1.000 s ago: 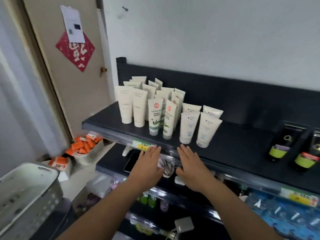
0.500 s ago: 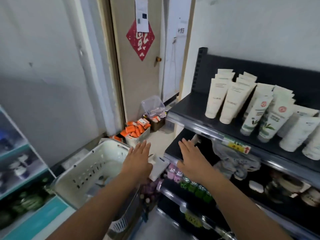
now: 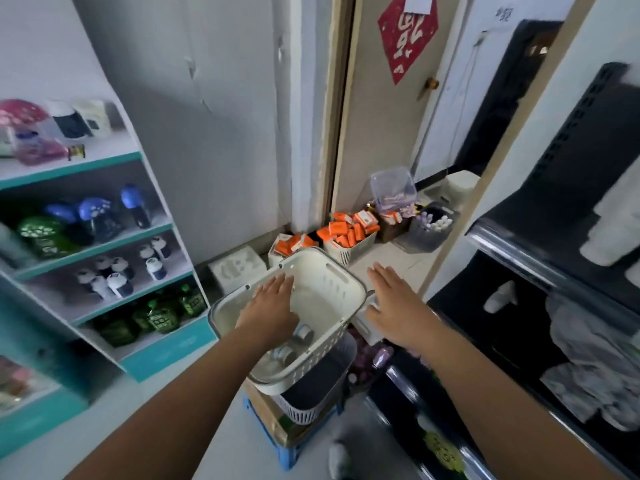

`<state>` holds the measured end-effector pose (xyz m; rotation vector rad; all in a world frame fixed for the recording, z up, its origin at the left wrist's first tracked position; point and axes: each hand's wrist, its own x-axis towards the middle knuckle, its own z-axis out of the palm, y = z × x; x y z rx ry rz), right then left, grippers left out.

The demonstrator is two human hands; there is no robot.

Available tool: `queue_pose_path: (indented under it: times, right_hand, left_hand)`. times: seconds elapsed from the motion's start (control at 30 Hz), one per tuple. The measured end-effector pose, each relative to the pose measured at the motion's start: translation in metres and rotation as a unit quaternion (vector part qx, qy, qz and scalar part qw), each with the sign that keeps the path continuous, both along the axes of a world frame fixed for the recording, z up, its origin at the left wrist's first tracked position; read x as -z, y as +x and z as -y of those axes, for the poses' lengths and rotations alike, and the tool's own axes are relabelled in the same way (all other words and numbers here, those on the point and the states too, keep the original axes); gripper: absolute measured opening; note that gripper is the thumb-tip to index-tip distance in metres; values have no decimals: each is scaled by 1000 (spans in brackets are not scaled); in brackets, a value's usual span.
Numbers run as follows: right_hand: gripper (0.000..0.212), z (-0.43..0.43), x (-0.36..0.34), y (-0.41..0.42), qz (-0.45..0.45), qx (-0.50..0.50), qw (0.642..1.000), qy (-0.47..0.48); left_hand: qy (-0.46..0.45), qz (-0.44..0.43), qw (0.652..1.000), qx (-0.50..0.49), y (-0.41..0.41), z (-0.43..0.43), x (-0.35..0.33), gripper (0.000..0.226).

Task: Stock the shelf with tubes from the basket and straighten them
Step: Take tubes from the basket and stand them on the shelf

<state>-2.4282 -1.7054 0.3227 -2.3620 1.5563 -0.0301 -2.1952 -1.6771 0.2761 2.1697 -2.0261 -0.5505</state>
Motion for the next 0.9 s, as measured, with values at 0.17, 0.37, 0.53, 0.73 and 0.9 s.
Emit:
queue_pose_path:
  times: [0.17,0.37,0.53,0.73,0.9]
  right_hand:
    - [70,48,33,41,-12,-54,998,28]
    - [70,114,87,80,-44,-99,989,99]
    - [70,149,144,96,-72,-100,971,203]
    - [57,163,204,117,-103,-120,937,312]
    - [44,163,257,131,-111,-100,917,369]
  left_hand:
    - [26,-5,998,-55,25,11,27,75]
    - [112,-90,979,-145,48,38,75,71]
    - [155,-185,937,-254,58,61,119,61]
    - [193,-244,854,-416,57,80,174,56]
    - [228,-273,789,-500,41,84,215,56]
